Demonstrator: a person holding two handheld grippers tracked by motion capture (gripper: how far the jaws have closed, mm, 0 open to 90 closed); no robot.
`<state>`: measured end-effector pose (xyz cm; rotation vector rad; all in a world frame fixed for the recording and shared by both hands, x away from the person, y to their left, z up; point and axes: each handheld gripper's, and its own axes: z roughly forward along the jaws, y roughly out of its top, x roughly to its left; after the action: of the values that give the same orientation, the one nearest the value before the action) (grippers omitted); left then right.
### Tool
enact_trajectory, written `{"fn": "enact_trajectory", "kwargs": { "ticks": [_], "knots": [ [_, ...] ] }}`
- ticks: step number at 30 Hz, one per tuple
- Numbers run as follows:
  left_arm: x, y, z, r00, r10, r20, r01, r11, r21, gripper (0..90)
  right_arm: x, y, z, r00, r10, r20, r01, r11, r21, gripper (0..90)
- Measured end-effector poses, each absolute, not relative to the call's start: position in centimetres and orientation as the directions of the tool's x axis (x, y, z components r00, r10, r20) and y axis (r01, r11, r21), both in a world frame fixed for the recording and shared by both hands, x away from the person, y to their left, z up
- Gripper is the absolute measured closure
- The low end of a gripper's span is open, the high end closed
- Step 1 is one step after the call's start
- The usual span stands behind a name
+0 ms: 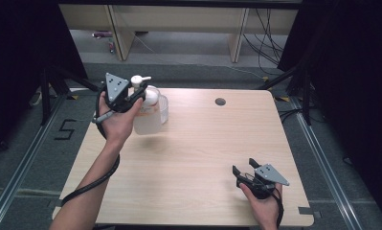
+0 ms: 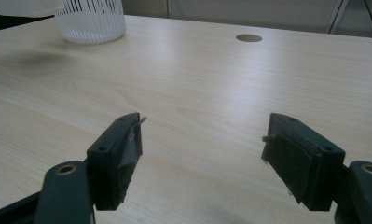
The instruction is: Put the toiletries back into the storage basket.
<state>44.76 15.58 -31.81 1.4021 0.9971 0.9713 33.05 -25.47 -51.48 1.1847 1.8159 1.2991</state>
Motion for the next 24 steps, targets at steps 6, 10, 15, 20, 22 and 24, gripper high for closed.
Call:
{"fn": "enact_trajectory", "kwargs": {
  "ticks": [6, 10, 15, 20, 22, 24],
  "knots": [
    [45.04, 15.62, -31.61, 0.306, 0.952, 0.023, 0.047, -0.039, 0.998, 58.9, 32.83, -25.26, -51.44, -0.408, 0.911, 0.057, 0.348, 0.097, 0.933, 28.1],
    [45.2, 15.64, -31.45, 0.306, 0.952, 0.022, 0.046, -0.038, 0.998, 58.9, 33.05, -25.48, -51.45, -0.422, 0.907, 0.017, 0.319, 0.131, 0.939, 28.1],
    [45.36, 15.65, -31.23, 0.303, 0.953, 0.023, 0.047, -0.039, 0.998, 58.9, 32.99, -25.56, -51.4, -0.413, 0.911, 0.01, 0.321, 0.135, 0.937, 28.1],
    [45.49, 15.66, -30.96, 0.306, 0.952, 0.023, 0.044, -0.038, 0.998, 58.9, 33.0, -25.55, -51.41, -0.413, 0.911, 0.01, 0.32, 0.135, 0.938, 28.1],
    [45.54, 15.71, -30.84, 0.305, 0.952, 0.026, 0.045, -0.042, 0.998, 58.9, 33.0, -25.44, -51.45, -0.415, 0.91, 0.024, 0.325, 0.123, 0.938, 28.1],
    [45.6, 15.72, -30.78, 0.304, 0.952, 0.028, 0.044, -0.043, 0.998, 58.9, 33.08, -25.53, -51.45, -0.423, 0.906, 0.009, 0.312, 0.136, 0.94, 28.1]
  ]
}}
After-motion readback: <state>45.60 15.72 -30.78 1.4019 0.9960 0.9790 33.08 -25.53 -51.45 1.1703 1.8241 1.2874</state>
